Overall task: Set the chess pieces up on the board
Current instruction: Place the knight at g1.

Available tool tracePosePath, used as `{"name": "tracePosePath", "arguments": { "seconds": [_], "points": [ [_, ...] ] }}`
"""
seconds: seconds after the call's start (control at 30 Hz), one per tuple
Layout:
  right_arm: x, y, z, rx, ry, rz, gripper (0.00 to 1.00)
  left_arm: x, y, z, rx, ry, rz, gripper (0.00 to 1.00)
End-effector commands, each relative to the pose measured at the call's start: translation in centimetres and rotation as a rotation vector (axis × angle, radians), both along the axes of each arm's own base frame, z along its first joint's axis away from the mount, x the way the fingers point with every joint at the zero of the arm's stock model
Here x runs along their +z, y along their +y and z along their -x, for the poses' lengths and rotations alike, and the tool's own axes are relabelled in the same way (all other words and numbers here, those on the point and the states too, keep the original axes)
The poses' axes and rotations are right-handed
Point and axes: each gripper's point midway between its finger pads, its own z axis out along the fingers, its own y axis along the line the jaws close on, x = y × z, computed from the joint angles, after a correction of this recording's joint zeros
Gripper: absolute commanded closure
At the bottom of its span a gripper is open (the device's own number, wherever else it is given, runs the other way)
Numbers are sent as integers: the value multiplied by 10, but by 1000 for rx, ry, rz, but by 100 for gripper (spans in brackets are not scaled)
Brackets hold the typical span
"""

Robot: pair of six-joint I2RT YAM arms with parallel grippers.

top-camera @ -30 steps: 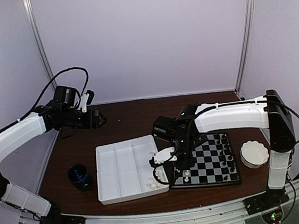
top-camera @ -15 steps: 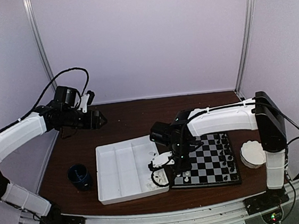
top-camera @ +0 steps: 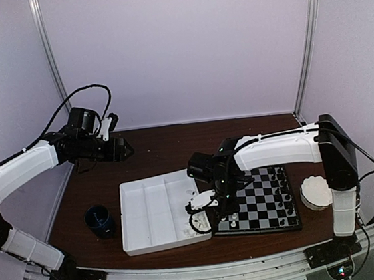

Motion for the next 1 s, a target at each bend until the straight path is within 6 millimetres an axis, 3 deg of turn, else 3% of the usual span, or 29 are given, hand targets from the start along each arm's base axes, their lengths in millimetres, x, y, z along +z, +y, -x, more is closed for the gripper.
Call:
{"name": "tracePosePath", "arguments": {
  "seconds": [0.0, 0.73, 0.87, 0.97],
  "points": [
    [-1, -3, -1, 2, -9, 22, 92, 18, -3, -9, 0, -41, 36, 26],
    [-6, -11, -9, -8, -58, 67, 100, 20, -3, -8, 0, -44, 41, 26],
    [-4, -10, -7, -7, -44, 57, 100, 20, -3, -8, 0, -43, 41, 26],
    [-4, -9, -5, -6, -30, 54, 93, 20, -3, -8, -1, -44, 42, 26]
  ]
}}
